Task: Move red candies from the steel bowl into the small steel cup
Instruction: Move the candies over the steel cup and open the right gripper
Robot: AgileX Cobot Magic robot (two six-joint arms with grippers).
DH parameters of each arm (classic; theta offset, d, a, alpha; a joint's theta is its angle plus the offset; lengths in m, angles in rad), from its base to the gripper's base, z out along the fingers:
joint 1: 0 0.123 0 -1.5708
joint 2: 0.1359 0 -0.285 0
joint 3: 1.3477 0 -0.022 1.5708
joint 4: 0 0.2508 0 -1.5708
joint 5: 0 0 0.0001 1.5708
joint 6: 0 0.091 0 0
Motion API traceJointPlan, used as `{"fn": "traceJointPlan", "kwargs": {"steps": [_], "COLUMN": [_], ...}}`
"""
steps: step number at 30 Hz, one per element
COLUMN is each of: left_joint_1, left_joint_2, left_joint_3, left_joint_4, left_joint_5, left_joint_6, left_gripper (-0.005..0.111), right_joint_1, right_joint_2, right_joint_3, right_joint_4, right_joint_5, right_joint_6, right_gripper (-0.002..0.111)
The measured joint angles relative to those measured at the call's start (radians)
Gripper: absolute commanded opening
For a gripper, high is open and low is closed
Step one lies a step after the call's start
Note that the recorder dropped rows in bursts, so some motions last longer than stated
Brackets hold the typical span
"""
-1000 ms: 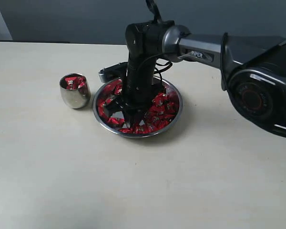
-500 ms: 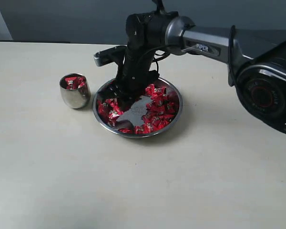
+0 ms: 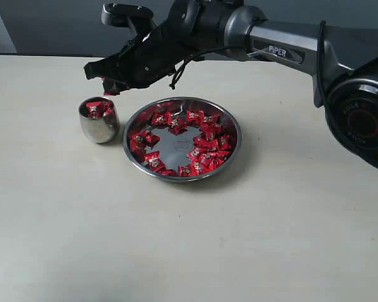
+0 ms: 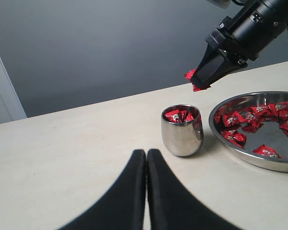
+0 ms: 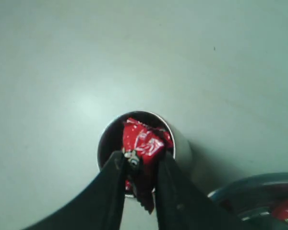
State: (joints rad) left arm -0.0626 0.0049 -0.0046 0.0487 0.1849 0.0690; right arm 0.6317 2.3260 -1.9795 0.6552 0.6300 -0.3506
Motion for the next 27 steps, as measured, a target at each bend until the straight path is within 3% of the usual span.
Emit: {"fn": "traceJointPlan", "kwargs": {"steps": [8, 16, 18, 23, 27], "left_joint_1": [0.000, 0.000, 0.000, 0.000, 0.000], "left_joint_2": [0.000, 0.000, 0.000, 0.000, 0.000], "left_joint_3": [0.000, 0.000, 0.000, 0.000, 0.000], "left_joint_4": [0.000, 0.000, 0.000, 0.000, 0.000], "left_joint_5": [0.000, 0.000, 0.000, 0.000, 0.000], "left_joint_6": [0.000, 0.000, 0.000, 0.000, 0.000], "left_gripper": [0.002, 0.002, 0.002, 0.002, 0.002], "right_joint_1": [0.024, 0.040, 0.040, 0.040, 0.040], "right_joint_2": [0.029, 0.047, 0.052, 0.057, 0.057], "right_joint_3": [0.000, 0.000, 0.000, 0.000, 0.000], "right_joint_4": [0.123, 0.132, 0.132, 0.132, 0.132], "right_joint_5": [-0.044, -0.060, -0.064, -0.067, -0.075], "right_joint_6": [-0.167, -0.185, -0.185, -0.185, -0.185], "right_gripper": [-0.001, -0.001, 0.004, 0.029, 0.033]}}
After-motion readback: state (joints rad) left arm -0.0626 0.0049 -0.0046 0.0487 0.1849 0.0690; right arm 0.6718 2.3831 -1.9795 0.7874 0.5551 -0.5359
